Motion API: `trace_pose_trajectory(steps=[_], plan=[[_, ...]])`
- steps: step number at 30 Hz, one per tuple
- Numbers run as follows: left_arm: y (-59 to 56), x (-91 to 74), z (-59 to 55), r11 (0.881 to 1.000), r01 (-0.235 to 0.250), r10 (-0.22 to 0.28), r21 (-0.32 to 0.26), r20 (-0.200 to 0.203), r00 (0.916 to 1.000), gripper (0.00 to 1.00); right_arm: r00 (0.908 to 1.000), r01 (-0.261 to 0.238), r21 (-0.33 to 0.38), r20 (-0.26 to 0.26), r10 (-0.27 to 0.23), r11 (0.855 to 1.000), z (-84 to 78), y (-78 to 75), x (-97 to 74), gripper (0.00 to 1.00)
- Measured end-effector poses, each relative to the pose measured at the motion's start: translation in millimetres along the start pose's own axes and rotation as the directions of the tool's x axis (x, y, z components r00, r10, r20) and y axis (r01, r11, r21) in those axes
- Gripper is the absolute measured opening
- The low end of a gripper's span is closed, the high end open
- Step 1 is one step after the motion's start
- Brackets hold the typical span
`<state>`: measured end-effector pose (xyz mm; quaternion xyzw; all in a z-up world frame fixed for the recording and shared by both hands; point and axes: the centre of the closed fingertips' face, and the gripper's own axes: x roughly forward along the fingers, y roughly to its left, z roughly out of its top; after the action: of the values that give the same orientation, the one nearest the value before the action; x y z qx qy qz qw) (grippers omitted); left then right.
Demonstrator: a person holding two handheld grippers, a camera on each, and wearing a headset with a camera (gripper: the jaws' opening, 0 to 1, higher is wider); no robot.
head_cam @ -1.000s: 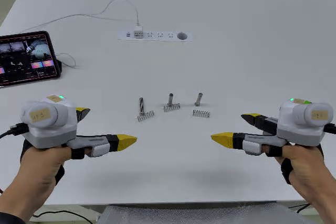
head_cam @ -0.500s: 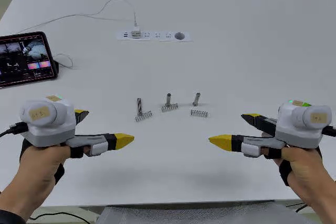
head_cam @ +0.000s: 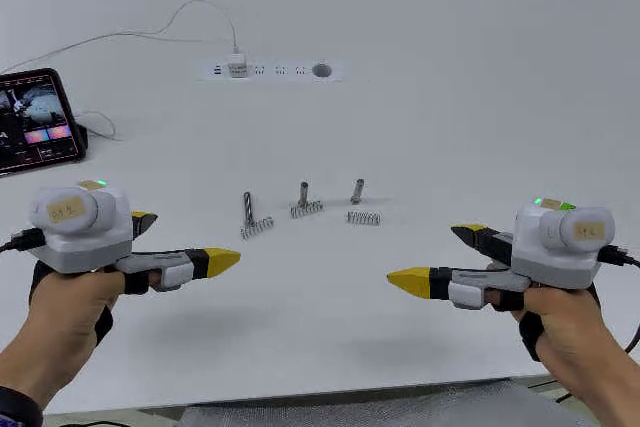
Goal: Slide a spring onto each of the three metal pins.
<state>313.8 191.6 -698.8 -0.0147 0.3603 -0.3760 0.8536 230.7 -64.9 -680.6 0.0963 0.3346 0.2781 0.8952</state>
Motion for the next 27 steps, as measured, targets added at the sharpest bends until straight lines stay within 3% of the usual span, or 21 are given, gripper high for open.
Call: trace_pose_trajectory(steps=[27], plan=[[7.5,51.6,16.5,1.000,0.025,-0.026,-0.012,-0.032,0.9991,0.88,0.9977,-0.008,-0.001,-0.067,0.008,1.000,-26.7,6.3,1.1,0.88]])
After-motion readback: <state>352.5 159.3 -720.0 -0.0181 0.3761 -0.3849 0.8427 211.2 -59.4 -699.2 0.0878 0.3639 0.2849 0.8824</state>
